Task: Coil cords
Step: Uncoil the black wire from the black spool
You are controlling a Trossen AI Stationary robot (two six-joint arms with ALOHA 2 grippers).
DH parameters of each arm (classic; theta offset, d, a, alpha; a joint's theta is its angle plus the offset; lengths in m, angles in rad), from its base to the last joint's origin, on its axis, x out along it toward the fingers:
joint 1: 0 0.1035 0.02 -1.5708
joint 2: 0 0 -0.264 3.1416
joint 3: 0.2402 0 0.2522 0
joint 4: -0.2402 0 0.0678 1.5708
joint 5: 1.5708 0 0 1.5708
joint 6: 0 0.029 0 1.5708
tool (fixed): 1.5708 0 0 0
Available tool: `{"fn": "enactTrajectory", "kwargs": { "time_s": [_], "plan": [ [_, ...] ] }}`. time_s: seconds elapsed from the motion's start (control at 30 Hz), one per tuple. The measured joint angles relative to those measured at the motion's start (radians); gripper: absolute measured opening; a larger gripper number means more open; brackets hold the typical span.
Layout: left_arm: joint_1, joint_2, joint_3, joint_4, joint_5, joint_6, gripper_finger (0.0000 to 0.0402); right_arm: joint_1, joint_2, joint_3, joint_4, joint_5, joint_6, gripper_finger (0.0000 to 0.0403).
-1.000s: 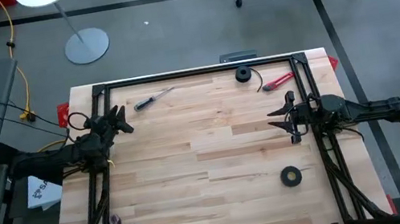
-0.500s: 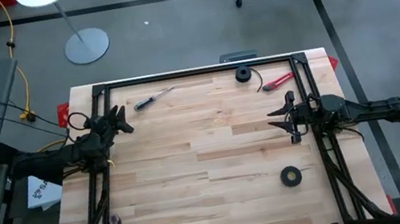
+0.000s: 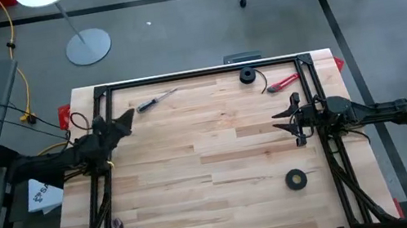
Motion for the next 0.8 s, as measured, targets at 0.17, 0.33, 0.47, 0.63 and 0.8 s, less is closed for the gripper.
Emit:
{"fn": "enactTrajectory", "kwargs": {
  "time_s": [0.17,0.33,0.47,0.63,0.8],
  "plan": [
    [0.131,0.148,0.041,0.504,0.236,0.244,0.016,0.0,0.0,0.0,0.0,0.0,0.0,0.0126],
    [0.224,0.336,0.255,0.209,0.495,0.124,0.016,0.0,0.0,0.0,0.0,0.0,0.0,0.0126],
    [0.233,0.585,0.511,-0.062,0.687,0.182,0.016,0.0,0.0,0.0,0.0,0.0,0.0,0.0126],
    [0.22,0.89,0.775,-0.17,1.084,0.396,0.016,0.0,0.0,0.0,0.0,0.0,0.0,0.0126],
    [0.153,1.113,0.873,-0.178,1.328,0.29,0.016,0.0,0.0,0.0,0.0,0.0,0.0,0.0126]
  ]
}}
